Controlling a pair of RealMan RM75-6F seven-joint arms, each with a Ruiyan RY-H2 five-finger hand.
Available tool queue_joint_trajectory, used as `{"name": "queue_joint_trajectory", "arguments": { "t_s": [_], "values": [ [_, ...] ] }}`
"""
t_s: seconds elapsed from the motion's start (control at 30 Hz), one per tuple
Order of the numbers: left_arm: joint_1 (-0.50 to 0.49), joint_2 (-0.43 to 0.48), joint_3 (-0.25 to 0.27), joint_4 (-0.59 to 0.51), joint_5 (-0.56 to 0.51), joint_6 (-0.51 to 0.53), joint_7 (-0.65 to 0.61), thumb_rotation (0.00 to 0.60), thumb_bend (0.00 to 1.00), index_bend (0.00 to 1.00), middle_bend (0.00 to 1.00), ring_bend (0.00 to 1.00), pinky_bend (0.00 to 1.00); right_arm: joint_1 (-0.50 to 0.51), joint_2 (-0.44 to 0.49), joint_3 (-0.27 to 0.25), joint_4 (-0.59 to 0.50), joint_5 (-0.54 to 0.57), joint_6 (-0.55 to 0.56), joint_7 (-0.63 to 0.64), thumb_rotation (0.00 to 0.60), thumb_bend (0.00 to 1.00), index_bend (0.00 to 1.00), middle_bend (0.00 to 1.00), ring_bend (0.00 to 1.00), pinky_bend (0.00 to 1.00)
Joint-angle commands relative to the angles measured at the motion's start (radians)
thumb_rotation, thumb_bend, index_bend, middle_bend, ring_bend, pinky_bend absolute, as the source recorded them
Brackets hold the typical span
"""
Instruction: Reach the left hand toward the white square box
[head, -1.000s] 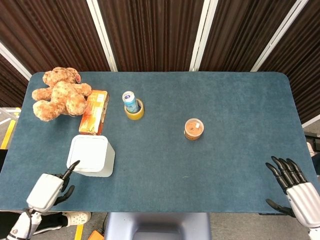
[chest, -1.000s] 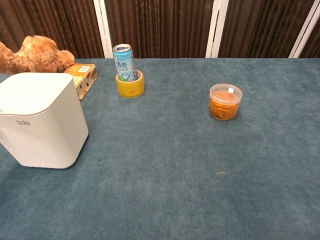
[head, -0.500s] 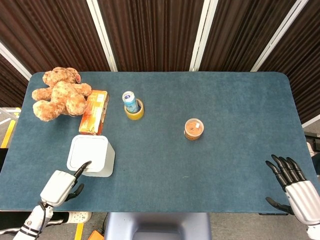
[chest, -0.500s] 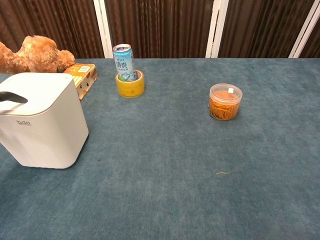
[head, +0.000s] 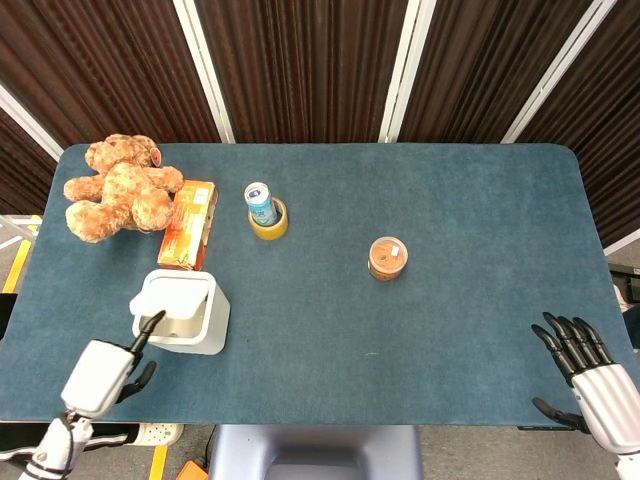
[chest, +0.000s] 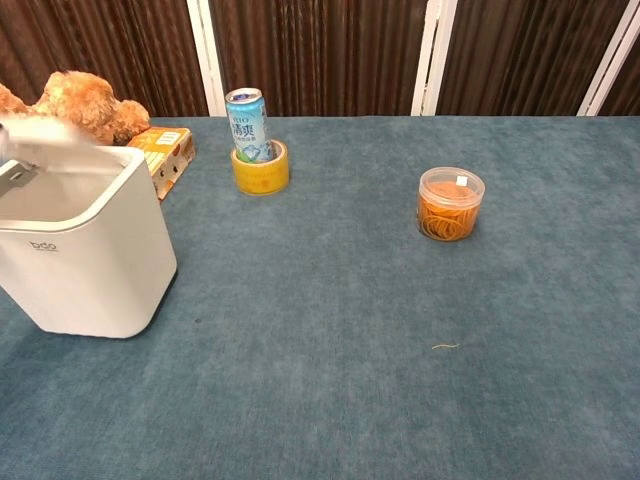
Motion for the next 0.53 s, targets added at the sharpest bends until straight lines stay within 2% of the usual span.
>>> {"name": "queue_joint_trajectory", "arguments": {
  "t_s": [0.03,0.07,0.13,0.17,0.2,0.27,0.53],
  "values": [
    [0.087,0.027,0.051,0.039,0.031,0.096,-0.025,0.600,0.43,0.00,0.52,0.64,0.77,-0.003,0.002,0.000,-0.004,-0.001,0.004,-0.006,0.600,0.09,0.00,0.00,0.00,0.00],
    [0.105,0.038,0.064,0.040,0.019,0.103,-0.029,0.600,0.43,0.01,0.37,0.43,0.54,-0.004,0.003,0.000,-0.005,-0.002,0.005,-0.006,0.600,0.09,0.00,0.00,0.00,0.00],
    [0.141,0.032,0.069,0.079,0.011,0.162,-0.081,0.600,0.43,0.05,0.14,0.11,0.15,-0.004,0.004,-0.001,-0.006,-0.003,0.005,-0.005,0.600,0.09,0.00,0.00,0.00,0.00],
    [0.146,0.027,0.067,0.098,0.005,0.172,-0.110,0.600,0.43,0.08,0.09,0.04,0.07,-0.003,0.005,-0.003,-0.007,-0.006,0.003,-0.004,0.600,0.09,0.00,0.00,0.00,0.00],
    [0.144,0.042,0.072,0.105,-0.002,0.161,-0.139,0.600,0.43,0.09,0.04,0.00,0.02,-0.001,0.007,-0.006,-0.006,-0.011,-0.001,-0.003,0.600,0.09,0.00,0.00,0.00,0.00],
    [0.145,0.054,0.068,0.104,-0.008,0.169,-0.174,0.600,0.43,0.07,0.00,0.00,0.00,0.001,0.008,-0.011,-0.011,-0.017,-0.010,-0.001,0.600,0.09,0.00,0.00,0.00,0.00],
    [0.154,0.067,0.057,0.092,-0.031,0.156,-0.136,0.600,0.43,0.04,0.00,0.00,0.00,0.005,0.004,-0.019,-0.017,-0.029,-0.026,-0.017,0.600,0.09,0.00,0.00,0.00,0.00]
  ]
}}
